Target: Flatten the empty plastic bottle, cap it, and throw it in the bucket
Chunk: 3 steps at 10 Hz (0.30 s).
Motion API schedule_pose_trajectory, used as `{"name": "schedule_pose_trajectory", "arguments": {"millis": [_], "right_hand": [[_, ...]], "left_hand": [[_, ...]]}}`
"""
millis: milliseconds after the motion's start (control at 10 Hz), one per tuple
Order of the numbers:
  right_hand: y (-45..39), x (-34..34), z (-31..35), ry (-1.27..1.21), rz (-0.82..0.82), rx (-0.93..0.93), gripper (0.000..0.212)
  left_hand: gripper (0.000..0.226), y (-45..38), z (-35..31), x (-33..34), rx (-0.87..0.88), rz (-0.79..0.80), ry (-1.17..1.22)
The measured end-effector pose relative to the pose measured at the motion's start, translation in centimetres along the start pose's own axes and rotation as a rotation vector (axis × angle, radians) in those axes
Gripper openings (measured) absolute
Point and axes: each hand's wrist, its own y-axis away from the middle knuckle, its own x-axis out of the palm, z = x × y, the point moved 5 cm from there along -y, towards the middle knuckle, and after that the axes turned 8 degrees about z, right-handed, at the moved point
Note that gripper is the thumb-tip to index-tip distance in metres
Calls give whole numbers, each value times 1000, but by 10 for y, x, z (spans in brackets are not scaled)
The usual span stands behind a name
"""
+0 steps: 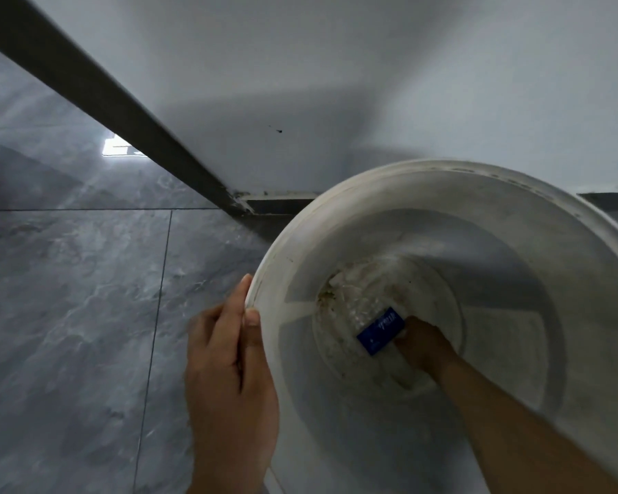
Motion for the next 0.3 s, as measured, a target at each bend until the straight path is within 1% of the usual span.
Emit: {"name": "schedule_pose_trajectory", "arguments": {"millis": [100,200,300], "right_hand": [[25,-11,8,-40,-15,6,35],[56,-18,17,-22,-16,-12,25],[91,-22,25,-36,-30,-65,24]], "left_hand": [[39,0,-1,2,-19,26,-44],[36,0,-5,3,-32,48,-60],[36,-1,-9,-1,-70,101,-63]]}}
